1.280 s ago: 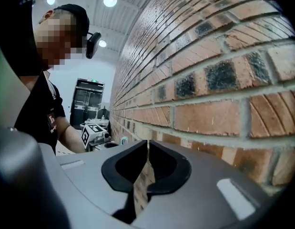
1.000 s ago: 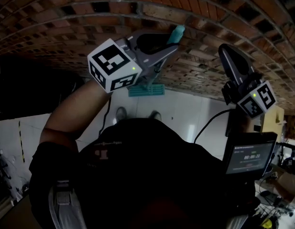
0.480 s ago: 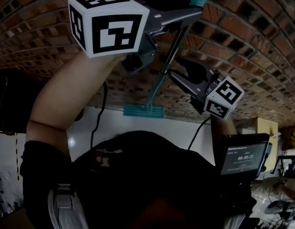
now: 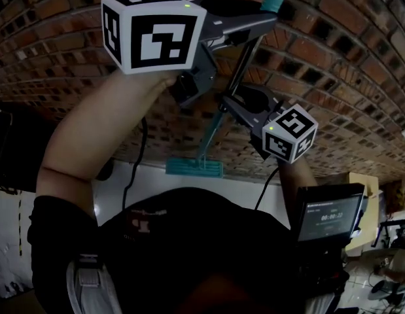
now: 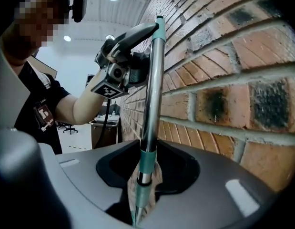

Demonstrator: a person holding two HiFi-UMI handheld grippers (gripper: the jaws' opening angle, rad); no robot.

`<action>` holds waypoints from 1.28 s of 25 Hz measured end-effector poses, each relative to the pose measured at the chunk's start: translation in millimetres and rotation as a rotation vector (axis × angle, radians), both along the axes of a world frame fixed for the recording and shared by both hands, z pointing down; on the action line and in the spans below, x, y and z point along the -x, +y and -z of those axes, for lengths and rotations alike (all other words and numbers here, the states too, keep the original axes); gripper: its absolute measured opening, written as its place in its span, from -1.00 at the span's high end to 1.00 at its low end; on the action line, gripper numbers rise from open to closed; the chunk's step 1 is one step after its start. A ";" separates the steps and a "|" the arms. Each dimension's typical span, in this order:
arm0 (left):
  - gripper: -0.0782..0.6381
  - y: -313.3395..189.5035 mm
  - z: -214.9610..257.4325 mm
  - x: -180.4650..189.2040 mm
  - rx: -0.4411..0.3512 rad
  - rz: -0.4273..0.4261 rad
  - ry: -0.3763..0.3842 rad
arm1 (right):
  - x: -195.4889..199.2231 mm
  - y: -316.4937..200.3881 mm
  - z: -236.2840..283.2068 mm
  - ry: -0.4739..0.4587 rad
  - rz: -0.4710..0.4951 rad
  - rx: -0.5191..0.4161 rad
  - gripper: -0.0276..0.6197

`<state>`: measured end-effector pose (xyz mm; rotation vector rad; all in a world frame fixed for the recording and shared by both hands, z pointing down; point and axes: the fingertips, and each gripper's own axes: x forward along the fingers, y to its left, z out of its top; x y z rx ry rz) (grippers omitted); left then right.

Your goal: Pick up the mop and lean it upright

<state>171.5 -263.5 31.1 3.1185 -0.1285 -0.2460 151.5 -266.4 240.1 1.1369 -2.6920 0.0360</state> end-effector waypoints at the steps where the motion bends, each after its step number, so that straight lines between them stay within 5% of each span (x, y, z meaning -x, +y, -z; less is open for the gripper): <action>1: 0.52 0.4 1.7 -0.3 0.000 -0.002 0.003 | -0.1 -0.3 1.3 -0.011 -0.001 0.001 0.54; 5: 0.52 2.7 7.4 0.9 -0.003 -0.011 0.012 | -0.5 2.4 7.8 -0.067 0.015 0.014 0.57; 32: 0.52 2.2 6.4 1.9 0.011 -0.015 0.018 | -11.6 8.0 15.3 -0.065 -0.019 -0.003 0.50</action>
